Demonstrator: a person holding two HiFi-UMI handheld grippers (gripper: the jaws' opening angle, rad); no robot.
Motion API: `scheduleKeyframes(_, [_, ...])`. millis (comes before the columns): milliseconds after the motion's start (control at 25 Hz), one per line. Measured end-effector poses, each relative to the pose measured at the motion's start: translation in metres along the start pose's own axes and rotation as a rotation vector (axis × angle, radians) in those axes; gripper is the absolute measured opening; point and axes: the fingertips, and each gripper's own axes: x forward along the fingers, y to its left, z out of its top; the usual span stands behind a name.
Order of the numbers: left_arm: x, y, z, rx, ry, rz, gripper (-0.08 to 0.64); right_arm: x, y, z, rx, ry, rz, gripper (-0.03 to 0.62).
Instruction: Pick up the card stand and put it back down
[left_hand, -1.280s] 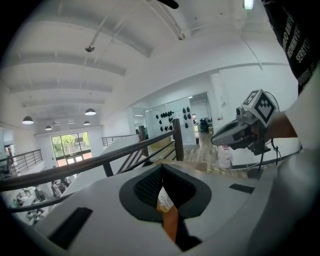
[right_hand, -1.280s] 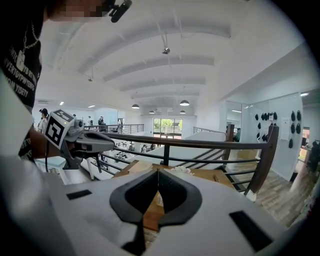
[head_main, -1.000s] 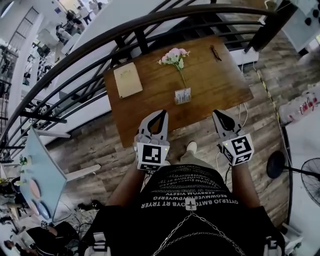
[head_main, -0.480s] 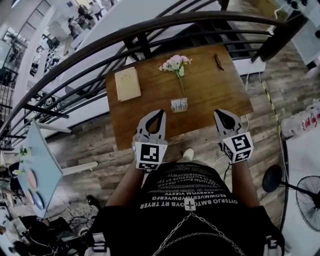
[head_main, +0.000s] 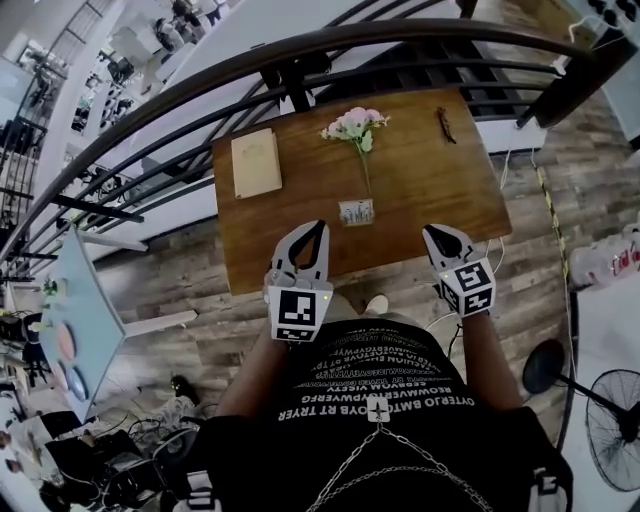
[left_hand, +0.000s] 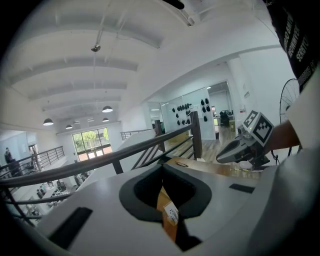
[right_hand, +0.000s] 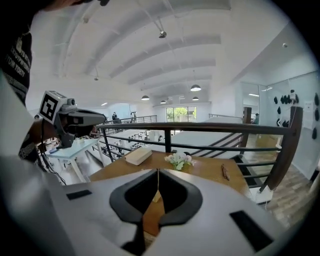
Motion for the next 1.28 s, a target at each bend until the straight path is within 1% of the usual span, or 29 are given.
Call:
scheduleKeyframes(280, [0.012,0.020,-0.017,-0.002,0.064,0.011,0.025,0.047,0.014,-0.038,0.040,0.087,0.094,0.017])
scheduleKeyframes(360, [0.020,0.028,-0.017,0.001,0.061,0.003,0.025,0.062,0.019,-0.047,0.048,0.112,0.118,0.017])
scheduleKeyframes(480, [0.035,0.040,-0.012,0.012,0.050,-0.015,0.025,0.084,0.021,-0.062,0.055,0.162,0.132,0.018])
scheduleKeyframes(600, [0.050,0.054,-0.009,0.021,0.044,-0.027,0.025,0.102,0.026,-0.072,0.082,0.197,0.156,0.023])
scheduleKeyframes(680, [0.060,0.062,-0.007,0.021,0.042,-0.034,0.025,0.114,0.027,-0.076,0.091,0.210,0.166,0.042])
scheduleKeyframes(720, [0.065,0.064,-0.007,0.019,0.041,-0.040,0.025,0.121,0.026,-0.078,0.092,0.217,0.166,0.069])
scheduleKeyframes(760, [0.070,0.066,-0.008,0.019,0.044,-0.046,0.025,0.126,0.024,-0.082,0.096,0.229,0.166,0.082])
scheduleKeyframes(920, [0.086,0.072,-0.020,0.009,0.071,-0.065,0.025,0.143,0.021,-0.098,0.117,0.272,0.165,0.090])
scheduleKeyframes(1000, [0.092,0.077,-0.025,0.002,0.084,-0.070,0.025,0.152,0.020,-0.107,0.127,0.287,0.175,0.107])
scheduleKeyframes(1120, [0.098,0.085,-0.033,-0.007,0.105,-0.074,0.025,0.164,0.020,-0.120,0.120,0.311,0.199,0.133])
scheduleKeyframes(1280, [0.104,0.096,-0.037,-0.015,0.123,-0.073,0.025,0.179,0.022,-0.129,0.112,0.335,0.225,0.150])
